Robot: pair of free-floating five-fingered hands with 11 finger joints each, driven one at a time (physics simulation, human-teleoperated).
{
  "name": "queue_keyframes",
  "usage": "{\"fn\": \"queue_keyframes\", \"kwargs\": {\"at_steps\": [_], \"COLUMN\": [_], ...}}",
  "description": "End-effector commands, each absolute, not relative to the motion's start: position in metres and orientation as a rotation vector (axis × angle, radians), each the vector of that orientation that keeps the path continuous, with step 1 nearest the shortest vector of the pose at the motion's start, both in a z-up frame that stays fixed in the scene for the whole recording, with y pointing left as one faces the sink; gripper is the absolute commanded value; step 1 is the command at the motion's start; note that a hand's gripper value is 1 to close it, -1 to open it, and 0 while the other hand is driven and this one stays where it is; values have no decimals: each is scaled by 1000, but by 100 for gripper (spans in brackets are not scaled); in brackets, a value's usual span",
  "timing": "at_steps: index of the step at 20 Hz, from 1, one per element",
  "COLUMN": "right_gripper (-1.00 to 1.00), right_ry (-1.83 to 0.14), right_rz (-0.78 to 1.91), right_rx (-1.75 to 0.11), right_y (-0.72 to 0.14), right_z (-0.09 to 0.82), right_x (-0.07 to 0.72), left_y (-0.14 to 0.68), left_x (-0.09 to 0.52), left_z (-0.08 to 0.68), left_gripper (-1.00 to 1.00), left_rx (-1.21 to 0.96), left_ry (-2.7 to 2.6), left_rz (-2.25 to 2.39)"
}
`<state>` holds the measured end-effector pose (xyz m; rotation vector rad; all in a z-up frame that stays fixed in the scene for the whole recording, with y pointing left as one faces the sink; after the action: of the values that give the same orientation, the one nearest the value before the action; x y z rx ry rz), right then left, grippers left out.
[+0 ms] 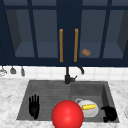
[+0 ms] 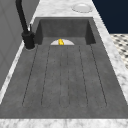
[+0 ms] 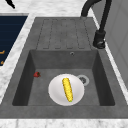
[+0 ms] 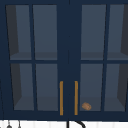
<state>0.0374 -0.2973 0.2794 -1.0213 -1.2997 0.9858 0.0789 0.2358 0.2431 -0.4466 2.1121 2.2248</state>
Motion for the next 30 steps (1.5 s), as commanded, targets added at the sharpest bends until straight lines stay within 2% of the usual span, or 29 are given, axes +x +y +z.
{"fn": "queue_keyframes", "kwargs": {"at_steps": [1, 14, 30], "right_gripper": [0, 0, 0], "right_ry": [-1300, -1300, -1300], "right_rz": [986, 986, 986], "right_rx": [-1021, -1021, -1021], "right_y": [-297, -297, -297], "right_z": [279, 279, 279], "right_x": [37, 37, 37], "left_y": [236, 232, 234], "left_x": [79, 79, 77], "left_z": [253, 329, 354], "left_gripper": [-100, -100, -100], "left_rx": [-391, -306, -334], "left_ry": [1963, 1965, 1818], "left_rz": [2213, 2198, 2159]}}
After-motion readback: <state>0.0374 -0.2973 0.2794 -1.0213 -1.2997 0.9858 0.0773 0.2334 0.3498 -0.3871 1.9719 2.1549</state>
